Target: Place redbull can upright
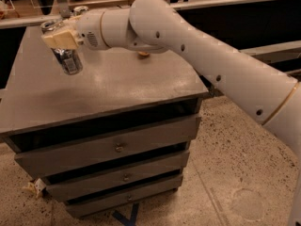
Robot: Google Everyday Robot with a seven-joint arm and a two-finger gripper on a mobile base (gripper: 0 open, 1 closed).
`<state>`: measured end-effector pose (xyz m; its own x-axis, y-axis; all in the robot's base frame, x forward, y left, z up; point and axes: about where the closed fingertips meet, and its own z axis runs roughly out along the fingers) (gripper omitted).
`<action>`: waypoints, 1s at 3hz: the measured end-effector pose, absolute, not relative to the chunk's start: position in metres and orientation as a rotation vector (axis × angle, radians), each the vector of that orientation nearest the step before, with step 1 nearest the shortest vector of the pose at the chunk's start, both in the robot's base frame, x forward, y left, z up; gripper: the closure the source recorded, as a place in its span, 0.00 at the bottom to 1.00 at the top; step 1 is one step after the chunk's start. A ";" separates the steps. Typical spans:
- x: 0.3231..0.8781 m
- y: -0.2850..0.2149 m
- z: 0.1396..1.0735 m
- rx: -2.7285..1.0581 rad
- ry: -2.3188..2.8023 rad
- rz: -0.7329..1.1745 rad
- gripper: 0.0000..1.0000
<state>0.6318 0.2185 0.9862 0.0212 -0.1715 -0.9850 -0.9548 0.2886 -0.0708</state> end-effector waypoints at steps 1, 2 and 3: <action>0.631 0.214 0.974 -1.073 1.399 0.838 1.00; 0.629 0.211 0.962 -1.000 1.389 0.832 1.00; 0.629 0.210 0.950 -0.934 1.378 0.826 1.00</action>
Offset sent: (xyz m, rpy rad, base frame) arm -0.0015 -0.0167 -0.0405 0.1482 -0.0370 -0.1693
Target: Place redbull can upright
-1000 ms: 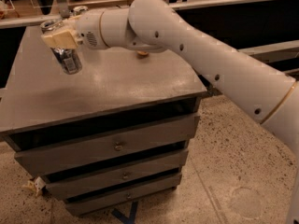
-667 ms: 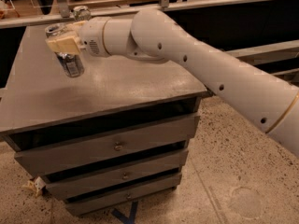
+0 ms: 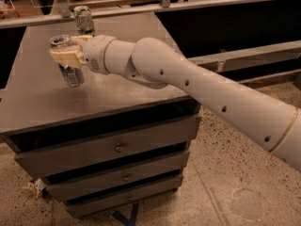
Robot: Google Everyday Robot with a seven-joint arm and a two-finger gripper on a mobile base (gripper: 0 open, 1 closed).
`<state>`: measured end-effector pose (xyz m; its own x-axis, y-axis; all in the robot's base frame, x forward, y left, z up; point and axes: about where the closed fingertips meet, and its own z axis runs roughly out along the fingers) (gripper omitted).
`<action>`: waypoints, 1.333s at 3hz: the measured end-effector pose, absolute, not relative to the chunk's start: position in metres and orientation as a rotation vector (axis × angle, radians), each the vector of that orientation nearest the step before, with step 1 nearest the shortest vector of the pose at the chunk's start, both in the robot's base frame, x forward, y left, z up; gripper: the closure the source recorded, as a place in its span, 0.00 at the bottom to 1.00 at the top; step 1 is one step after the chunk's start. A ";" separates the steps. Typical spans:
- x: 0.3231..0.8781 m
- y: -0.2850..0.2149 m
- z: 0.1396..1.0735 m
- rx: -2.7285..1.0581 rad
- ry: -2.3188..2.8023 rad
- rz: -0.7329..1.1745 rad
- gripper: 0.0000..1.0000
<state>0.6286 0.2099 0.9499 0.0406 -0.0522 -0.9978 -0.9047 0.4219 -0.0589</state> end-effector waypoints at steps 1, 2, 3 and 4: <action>0.629 0.209 0.943 -0.903 1.362 0.821 1.00; 0.630 0.210 0.937 -0.894 1.360 0.816 1.00; 0.629 0.210 0.932 -0.877 1.359 0.815 1.00; 0.629 0.210 0.928 -0.864 1.356 0.814 1.00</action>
Offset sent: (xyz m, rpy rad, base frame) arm 0.0040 -0.0049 -0.0207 0.0331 -0.0164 -0.0451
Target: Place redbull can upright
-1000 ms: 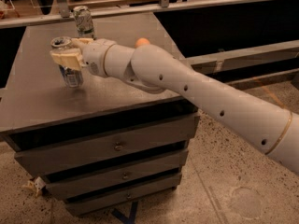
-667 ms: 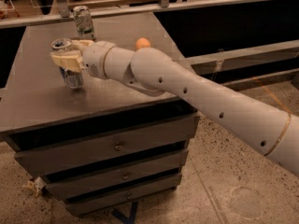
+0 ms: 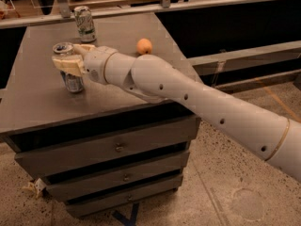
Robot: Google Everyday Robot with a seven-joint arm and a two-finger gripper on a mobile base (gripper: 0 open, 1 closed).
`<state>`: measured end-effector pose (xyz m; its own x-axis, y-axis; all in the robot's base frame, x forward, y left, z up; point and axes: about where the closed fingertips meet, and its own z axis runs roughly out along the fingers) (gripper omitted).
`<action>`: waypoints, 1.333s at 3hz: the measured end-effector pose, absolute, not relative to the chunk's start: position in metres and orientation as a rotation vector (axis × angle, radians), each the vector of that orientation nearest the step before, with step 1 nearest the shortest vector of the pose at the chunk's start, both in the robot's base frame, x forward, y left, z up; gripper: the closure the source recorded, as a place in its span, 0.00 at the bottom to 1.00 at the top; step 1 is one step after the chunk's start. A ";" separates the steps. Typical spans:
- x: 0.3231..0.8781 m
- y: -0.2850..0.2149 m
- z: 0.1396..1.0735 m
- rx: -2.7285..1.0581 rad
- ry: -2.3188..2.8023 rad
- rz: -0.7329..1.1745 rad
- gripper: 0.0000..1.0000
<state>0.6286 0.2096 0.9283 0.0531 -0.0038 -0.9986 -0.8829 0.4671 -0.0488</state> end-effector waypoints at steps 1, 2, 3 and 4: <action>0.627 0.209 0.926 -0.847 1.362 0.803 0.82; 0.626 0.210 0.925 -0.847 1.361 0.789 0.58; 0.625 0.213 0.925 -0.855 1.360 0.782 0.36; 0.623 0.216 0.925 -0.858 1.359 0.774 0.12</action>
Offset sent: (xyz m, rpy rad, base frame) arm -0.0016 -0.0021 -0.0046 -0.0079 -0.0118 -0.0436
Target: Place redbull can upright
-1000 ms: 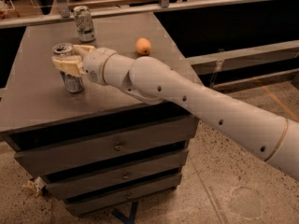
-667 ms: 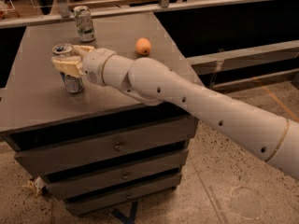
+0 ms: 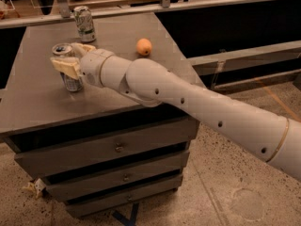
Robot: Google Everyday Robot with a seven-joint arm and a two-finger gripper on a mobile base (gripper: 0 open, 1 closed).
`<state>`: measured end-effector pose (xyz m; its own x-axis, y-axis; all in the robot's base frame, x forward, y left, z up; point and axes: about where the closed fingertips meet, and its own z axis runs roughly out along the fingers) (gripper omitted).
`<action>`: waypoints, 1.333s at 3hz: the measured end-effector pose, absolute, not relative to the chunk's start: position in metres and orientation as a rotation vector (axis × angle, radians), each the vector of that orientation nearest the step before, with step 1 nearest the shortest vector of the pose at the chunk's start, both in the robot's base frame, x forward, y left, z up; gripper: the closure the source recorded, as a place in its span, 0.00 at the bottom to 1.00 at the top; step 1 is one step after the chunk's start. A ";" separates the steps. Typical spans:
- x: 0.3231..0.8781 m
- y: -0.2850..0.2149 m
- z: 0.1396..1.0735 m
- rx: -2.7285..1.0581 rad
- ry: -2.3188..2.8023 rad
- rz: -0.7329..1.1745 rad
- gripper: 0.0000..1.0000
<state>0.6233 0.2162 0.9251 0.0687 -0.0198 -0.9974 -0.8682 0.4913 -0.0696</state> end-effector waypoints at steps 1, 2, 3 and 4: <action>0.622 0.219 0.924 -0.858 1.359 0.780 0.00; 0.621 0.219 0.927 -0.865 1.361 0.791 0.00; 0.621 0.219 0.927 -0.866 1.361 0.791 0.00; 0.610 0.195 0.929 -0.900 1.397 0.791 0.00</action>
Offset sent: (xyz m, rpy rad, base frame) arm -0.0021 -0.0017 0.0045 0.0001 0.0172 0.0219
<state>0.6102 0.1954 0.9288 0.0364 -0.0555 -0.9978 -0.8842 0.4635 -0.0581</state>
